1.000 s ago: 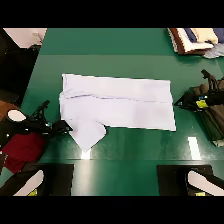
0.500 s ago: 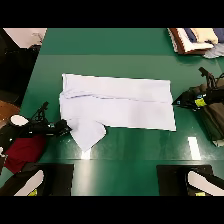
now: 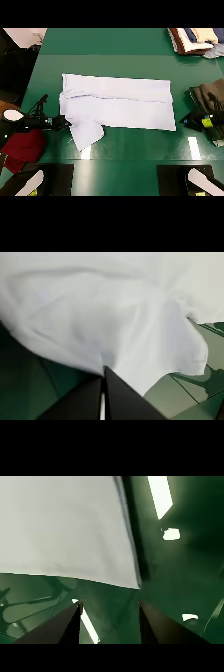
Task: Fold the shirts.
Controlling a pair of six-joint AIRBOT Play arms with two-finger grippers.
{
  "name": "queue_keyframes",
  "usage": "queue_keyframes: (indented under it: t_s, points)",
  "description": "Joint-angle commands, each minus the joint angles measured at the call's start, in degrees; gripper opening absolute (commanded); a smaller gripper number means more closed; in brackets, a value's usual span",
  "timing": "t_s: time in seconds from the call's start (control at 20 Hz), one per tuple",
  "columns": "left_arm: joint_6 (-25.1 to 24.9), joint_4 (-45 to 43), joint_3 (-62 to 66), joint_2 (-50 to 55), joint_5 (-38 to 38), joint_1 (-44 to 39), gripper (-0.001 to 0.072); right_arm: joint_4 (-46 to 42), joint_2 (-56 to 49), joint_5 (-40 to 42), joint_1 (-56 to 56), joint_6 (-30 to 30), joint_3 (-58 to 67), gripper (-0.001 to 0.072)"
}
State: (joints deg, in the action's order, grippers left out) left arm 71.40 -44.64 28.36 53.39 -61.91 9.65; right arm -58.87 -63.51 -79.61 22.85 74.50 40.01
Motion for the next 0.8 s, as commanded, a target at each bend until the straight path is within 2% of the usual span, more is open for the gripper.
queue_keyframes:
  t_s: [0.0, 0.2, 0.3, 0.55, 0.65, 0.7, 0.75]
  points:
    - [-1.36, 0.11, 1.4, -0.24, -1.31, 0.04, 0.0022, 1.84, -0.59, 1.66, 8.02, -3.19, -7.93, 0.0409]
    - [-1.33, 0.13, 1.4, -0.24, -1.29, 0.02, 0.0023, 5.57, -4.26, 5.7, 7.19, -5.57, -9.64, 0.0406]
    - [-1.33, 0.11, 1.4, -0.24, -1.22, 0.04, 0.0023, 6.93, -5.44, 7.89, 4.28, -5.57, -9.64, 0.0325]
    - [-1.36, 0.07, 1.4, -0.24, -1.2, 0.04, 0.0023, 8.24, -3.85, 15.15, -2.08, -5.38, -9.64, 0.0303]
    - [-1.33, 0.07, 1.4, -0.24, -1.2, 0.04, 0.0023, 8.22, -2.03, 16.33, -2.51, -5.11, -9.64, 0.016]
    - [-1.36, 0.04, 1.4, -0.24, -1.2, 0.04, 0.0023, 8.24, -1.14, 16.65, -2.49, -5.11, -9.64, 0.0153]
    - [-1.33, 0.02, 1.4, -0.24, -1.22, 0.04, 0.0022, 8.11, -0.35, 16.59, -2.49, -5.11, -9.64, 0.0047]
